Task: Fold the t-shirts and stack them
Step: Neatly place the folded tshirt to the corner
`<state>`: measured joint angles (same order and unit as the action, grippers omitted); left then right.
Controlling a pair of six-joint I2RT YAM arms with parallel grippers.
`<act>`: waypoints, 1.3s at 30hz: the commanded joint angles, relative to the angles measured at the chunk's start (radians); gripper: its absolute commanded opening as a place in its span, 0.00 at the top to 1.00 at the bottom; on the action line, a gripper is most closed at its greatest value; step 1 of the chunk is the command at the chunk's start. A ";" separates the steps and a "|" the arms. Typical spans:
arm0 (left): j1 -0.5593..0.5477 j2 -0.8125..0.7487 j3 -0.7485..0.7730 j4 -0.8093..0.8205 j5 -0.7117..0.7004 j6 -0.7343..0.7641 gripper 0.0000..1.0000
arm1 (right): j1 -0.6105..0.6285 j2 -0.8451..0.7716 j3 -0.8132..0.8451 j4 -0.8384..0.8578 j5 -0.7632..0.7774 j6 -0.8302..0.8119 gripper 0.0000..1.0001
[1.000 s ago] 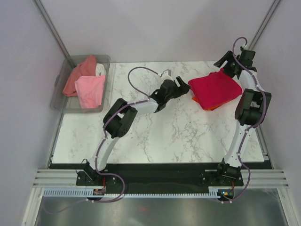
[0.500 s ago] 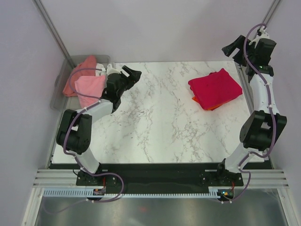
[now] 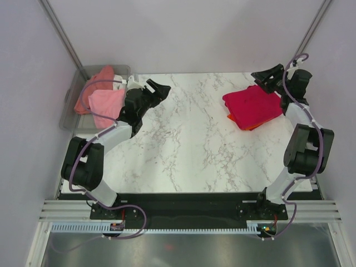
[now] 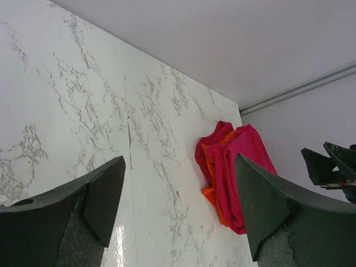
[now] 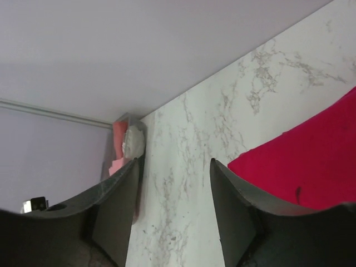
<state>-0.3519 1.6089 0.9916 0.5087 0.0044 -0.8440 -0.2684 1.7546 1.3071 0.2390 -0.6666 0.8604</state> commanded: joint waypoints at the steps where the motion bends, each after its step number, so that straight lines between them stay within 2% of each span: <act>1: 0.002 0.009 0.033 0.031 0.026 0.028 0.15 | 0.017 0.060 -0.022 0.264 -0.091 0.170 0.41; 2: 0.002 0.013 0.035 0.031 0.029 0.029 0.15 | 0.023 0.097 -0.023 0.291 -0.097 0.180 0.42; 5: 0.002 0.013 0.038 0.030 0.029 0.033 0.15 | 0.055 0.167 -0.031 0.336 -0.094 0.204 0.53; 7: 0.002 0.014 0.038 0.030 0.025 0.033 0.15 | 0.073 0.203 -0.054 0.384 -0.096 0.232 0.56; 8: 0.002 0.014 0.039 0.031 0.025 0.033 0.15 | 0.080 0.244 -0.060 0.448 -0.099 0.268 0.60; 12: 0.002 0.017 0.048 0.019 0.020 0.039 0.16 | 0.093 0.353 -0.077 0.569 -0.108 0.341 0.64; 17: 0.002 0.019 0.058 0.011 0.019 0.051 0.16 | 0.101 0.457 -0.083 0.432 -0.050 0.267 0.66; 20: 0.002 0.023 0.062 0.008 0.025 0.057 0.16 | 0.100 0.470 -0.048 0.391 -0.065 0.238 0.67; 27: -0.001 0.006 0.073 -0.013 0.008 0.082 0.17 | 0.104 0.289 -0.109 0.378 -0.087 0.187 0.60; 31: -0.002 -0.020 0.068 -0.029 -0.001 0.102 0.17 | 0.104 0.110 -0.132 0.179 -0.051 0.037 0.57; 34: -0.001 -0.033 0.062 -0.042 -0.035 0.106 0.16 | 0.103 0.016 -0.193 0.097 -0.010 -0.037 0.53; 39: 0.011 -0.050 0.081 -0.081 -0.043 0.114 0.15 | 0.089 -0.021 -0.368 0.195 -0.039 -0.011 0.53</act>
<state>-0.3496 1.6093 1.0241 0.4427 -0.0048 -0.7841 -0.1688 1.7100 1.0393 0.4385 -0.7025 0.8841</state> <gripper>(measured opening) 0.849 0.470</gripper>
